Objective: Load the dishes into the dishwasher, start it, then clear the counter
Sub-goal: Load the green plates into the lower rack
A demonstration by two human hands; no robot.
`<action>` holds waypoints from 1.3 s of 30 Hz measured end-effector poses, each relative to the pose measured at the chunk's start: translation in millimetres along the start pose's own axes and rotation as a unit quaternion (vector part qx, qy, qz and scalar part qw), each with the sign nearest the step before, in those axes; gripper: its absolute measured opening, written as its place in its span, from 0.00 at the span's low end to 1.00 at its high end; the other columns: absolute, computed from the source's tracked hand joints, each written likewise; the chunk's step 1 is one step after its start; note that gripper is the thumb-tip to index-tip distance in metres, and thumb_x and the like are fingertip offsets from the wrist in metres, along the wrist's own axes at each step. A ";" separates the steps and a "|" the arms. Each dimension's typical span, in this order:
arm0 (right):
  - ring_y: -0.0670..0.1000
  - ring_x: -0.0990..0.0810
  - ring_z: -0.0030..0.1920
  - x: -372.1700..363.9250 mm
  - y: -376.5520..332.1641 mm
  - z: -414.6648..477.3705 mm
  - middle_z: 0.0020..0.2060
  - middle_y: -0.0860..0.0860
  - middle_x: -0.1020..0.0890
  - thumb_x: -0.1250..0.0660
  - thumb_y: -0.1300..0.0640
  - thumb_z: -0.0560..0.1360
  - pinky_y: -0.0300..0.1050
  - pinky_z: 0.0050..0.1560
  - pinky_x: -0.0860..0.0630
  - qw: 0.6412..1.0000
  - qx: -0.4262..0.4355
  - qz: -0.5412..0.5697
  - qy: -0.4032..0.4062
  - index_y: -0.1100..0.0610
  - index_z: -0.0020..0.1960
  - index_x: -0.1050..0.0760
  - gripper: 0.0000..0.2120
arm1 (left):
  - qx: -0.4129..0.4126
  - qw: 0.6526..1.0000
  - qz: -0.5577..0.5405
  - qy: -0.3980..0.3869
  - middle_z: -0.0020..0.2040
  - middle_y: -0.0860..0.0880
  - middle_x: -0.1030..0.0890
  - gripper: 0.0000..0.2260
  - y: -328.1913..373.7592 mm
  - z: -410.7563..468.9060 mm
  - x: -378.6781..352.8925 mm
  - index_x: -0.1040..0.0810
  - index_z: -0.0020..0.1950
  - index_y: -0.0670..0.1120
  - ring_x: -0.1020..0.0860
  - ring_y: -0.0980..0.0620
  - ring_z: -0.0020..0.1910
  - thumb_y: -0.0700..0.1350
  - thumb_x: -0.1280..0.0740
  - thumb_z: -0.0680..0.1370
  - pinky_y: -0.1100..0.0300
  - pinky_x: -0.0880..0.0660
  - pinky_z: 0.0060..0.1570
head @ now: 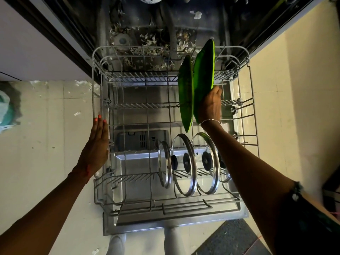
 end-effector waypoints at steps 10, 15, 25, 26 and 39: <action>0.46 0.34 0.44 -0.2 -4.9 -2.5 0.57 0.62 0.30 0.45 0.73 0.76 0.31 0.50 0.34 1.000 0.006 0.012 0.000 0.69 0.60 0.35 0.12 | -0.014 0.999 -0.022 0.026 0.74 0.34 0.50 0.40 -4.3 -0.5 -4.8 0.49 0.71 0.29 0.68 0.57 0.73 0.25 0.30 0.65 0.42 0.39 0.65; 0.49 0.31 0.44 22.7 -2.9 1.9 0.56 0.60 0.28 0.39 0.62 0.78 0.36 0.43 0.32 1.000 0.011 0.006 0.025 0.67 0.60 0.34 0.14 | -0.001 1.000 -0.023 0.013 0.75 0.36 0.52 0.40 -2.2 -2.0 -0.9 0.52 0.72 0.31 0.63 0.48 0.74 0.27 0.30 0.68 0.43 0.41 0.68; 0.53 0.31 0.45 54.3 9.6 -4.8 0.57 0.63 0.29 0.44 0.63 0.78 0.39 0.43 0.34 0.999 0.021 -0.035 -0.010 0.69 0.61 0.35 0.14 | 0.003 0.999 -0.017 0.032 0.75 0.36 0.52 0.43 -3.6 -1.4 -7.0 0.52 0.72 0.31 0.68 0.55 0.73 0.26 0.29 0.64 0.58 0.55 0.73; 0.54 0.30 0.45 52.3 9.8 -5.5 0.58 0.63 0.29 0.44 0.64 0.78 0.38 0.43 0.35 0.999 0.022 -0.039 -0.010 0.69 0.61 0.35 0.13 | 0.002 0.999 -0.016 0.031 0.75 0.36 0.52 0.43 -3.7 -1.6 -6.7 0.51 0.72 0.31 0.68 0.55 0.73 0.25 0.28 0.64 0.53 0.50 0.72; 0.54 0.27 0.42 30.6 12.5 -8.1 0.56 0.62 0.28 0.42 0.63 0.78 0.38 0.42 0.31 0.999 0.035 -0.036 0.009 0.68 0.59 0.35 0.12 | 0.009 1.000 0.002 0.015 0.73 0.34 0.50 0.41 4.9 -1.3 -2.6 0.49 0.71 0.29 0.54 0.36 0.72 0.24 0.29 0.64 0.41 0.42 0.67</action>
Point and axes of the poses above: each hand's wrist, its own z-axis towards the middle knuckle, its own x-axis out of the back of the hand, y = z × x, the point moved 2 cm from there along z, towards the middle knuckle
